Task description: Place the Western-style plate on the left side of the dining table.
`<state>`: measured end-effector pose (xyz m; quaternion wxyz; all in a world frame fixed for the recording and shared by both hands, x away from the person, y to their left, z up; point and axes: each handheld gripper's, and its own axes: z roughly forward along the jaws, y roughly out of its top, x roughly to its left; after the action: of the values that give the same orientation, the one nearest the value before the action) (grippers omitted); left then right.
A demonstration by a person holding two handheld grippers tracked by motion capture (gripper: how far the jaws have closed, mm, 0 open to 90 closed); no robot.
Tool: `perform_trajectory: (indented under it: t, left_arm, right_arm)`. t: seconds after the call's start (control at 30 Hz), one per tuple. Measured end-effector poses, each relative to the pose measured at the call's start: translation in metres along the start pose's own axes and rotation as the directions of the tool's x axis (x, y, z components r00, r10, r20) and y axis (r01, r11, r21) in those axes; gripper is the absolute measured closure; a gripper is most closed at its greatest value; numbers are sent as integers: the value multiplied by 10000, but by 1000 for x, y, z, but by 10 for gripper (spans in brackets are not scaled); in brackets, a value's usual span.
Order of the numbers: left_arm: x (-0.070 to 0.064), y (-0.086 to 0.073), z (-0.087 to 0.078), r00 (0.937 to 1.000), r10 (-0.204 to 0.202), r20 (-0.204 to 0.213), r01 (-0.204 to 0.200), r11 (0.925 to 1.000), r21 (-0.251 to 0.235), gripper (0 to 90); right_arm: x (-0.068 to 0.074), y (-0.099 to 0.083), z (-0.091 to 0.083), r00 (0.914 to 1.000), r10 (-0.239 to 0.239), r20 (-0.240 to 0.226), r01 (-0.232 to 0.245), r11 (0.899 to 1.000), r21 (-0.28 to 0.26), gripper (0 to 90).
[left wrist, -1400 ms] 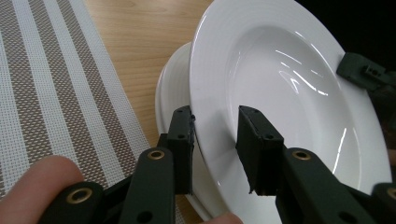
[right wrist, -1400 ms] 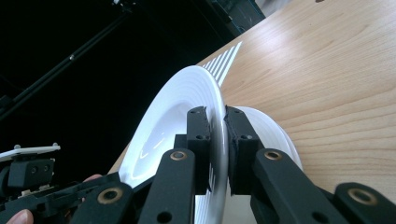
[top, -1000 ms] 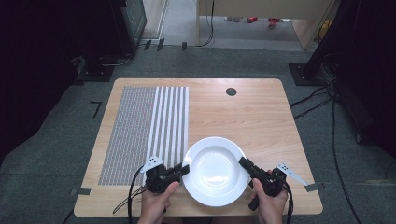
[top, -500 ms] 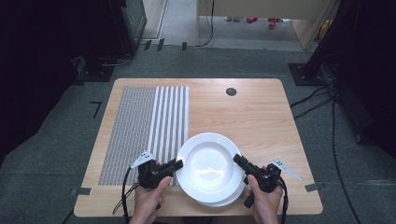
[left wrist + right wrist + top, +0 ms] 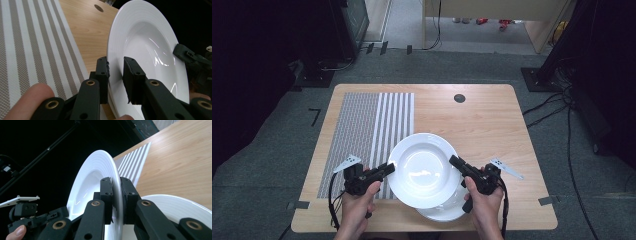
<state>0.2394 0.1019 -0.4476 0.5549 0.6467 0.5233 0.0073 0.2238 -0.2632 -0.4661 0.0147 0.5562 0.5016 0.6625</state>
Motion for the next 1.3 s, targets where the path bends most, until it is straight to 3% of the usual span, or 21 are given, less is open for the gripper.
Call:
perform_trajectory:
  t: [0.7,1.3]
  left_arm:
    - [38,32,-37,9963,-417,-756,362,9967,-727,757]
    - [77,45,-52,9871,-858,-1354,722,9921,-1025,754]
  right_arm:
    - [30,4,70,9990,25,-441,3,9980,631,828]
    - [39,-1,126,9986,-20,-533,92,9906,1364,825]
